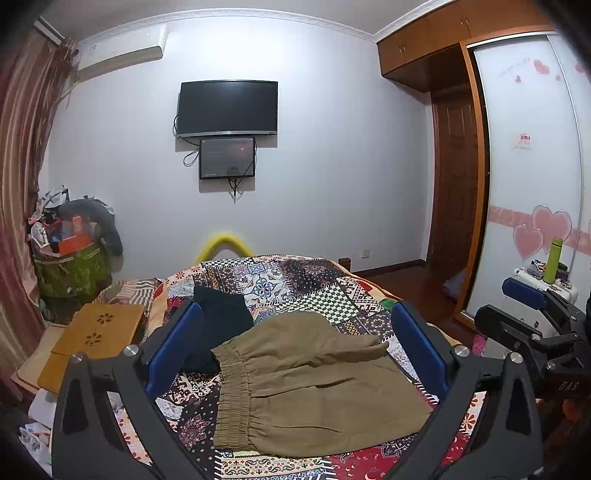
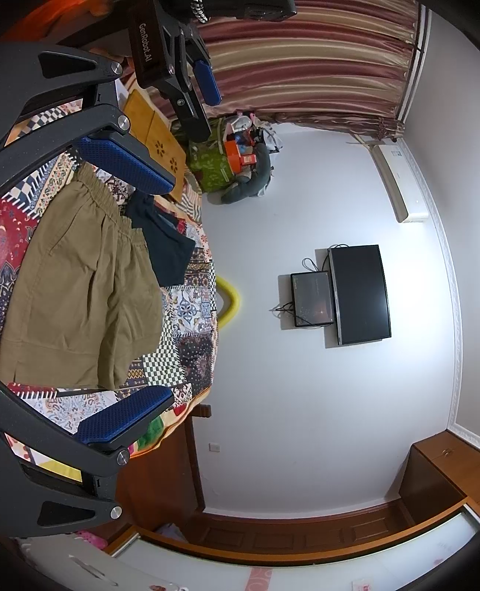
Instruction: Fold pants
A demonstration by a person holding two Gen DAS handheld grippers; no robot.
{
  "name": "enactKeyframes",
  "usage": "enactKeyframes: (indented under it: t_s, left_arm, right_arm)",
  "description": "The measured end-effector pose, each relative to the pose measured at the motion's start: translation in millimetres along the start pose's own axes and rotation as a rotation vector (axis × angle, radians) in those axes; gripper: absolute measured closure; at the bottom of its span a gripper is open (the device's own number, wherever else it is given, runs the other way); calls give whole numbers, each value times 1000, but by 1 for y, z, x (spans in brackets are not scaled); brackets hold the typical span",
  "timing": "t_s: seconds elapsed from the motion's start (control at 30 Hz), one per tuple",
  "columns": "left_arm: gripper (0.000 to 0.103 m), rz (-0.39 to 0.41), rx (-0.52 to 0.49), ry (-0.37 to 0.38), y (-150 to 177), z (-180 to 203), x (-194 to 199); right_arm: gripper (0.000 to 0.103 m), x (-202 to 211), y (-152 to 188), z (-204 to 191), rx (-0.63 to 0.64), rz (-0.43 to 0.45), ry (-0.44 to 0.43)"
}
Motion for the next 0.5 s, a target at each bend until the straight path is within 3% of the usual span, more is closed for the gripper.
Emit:
enactKeyframes:
  t_s: [0.5]
  left_arm:
    - [0,2,-4,-2,1,-1,0]
  right_arm:
    - [0,1,0,1,-3,-3,1]
Point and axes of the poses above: each gripper's, at about its wrist camera, not at the fingertips, and x roughly against the way its jaws point, z to its right, y to its underside, the point moved 8 cm from there along -x, roughly the way its jaws point, and after that the axes turned 3 degrees about -z, right-handed, at the moved point
